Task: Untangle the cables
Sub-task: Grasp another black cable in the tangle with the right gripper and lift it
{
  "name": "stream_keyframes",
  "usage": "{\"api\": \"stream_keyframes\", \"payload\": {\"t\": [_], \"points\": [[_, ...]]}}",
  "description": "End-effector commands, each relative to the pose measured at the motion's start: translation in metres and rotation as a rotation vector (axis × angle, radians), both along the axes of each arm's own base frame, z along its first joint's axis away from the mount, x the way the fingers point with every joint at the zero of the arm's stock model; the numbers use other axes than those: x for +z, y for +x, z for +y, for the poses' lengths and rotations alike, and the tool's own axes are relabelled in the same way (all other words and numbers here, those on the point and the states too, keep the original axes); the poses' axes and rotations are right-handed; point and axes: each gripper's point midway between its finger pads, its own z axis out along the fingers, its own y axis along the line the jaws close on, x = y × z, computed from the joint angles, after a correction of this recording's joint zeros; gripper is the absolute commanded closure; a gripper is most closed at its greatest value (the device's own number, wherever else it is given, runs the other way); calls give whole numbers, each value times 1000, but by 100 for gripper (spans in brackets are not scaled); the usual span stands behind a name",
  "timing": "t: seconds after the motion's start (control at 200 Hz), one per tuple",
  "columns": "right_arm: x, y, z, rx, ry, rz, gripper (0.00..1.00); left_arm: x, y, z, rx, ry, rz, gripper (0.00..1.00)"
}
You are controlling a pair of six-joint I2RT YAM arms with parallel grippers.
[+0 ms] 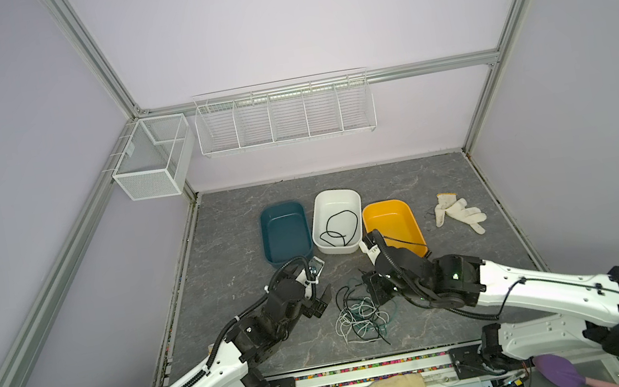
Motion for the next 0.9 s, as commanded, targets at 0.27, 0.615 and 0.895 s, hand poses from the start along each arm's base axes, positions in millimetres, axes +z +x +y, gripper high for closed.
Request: {"api": "stream_keyframes", "payload": {"t": [0.27, 0.615, 0.895], "points": [[91, -2, 0, 53, 94, -162, 93, -9, -5, -3, -36, 32, 15, 1], [145, 9, 0, 58, 101, -309, 93, -8, -5, -2, -36, 32, 9, 1], [150, 50, 5, 39, 86, -297, 93, -8, -6, -2, -40, 30, 7, 1]]}}
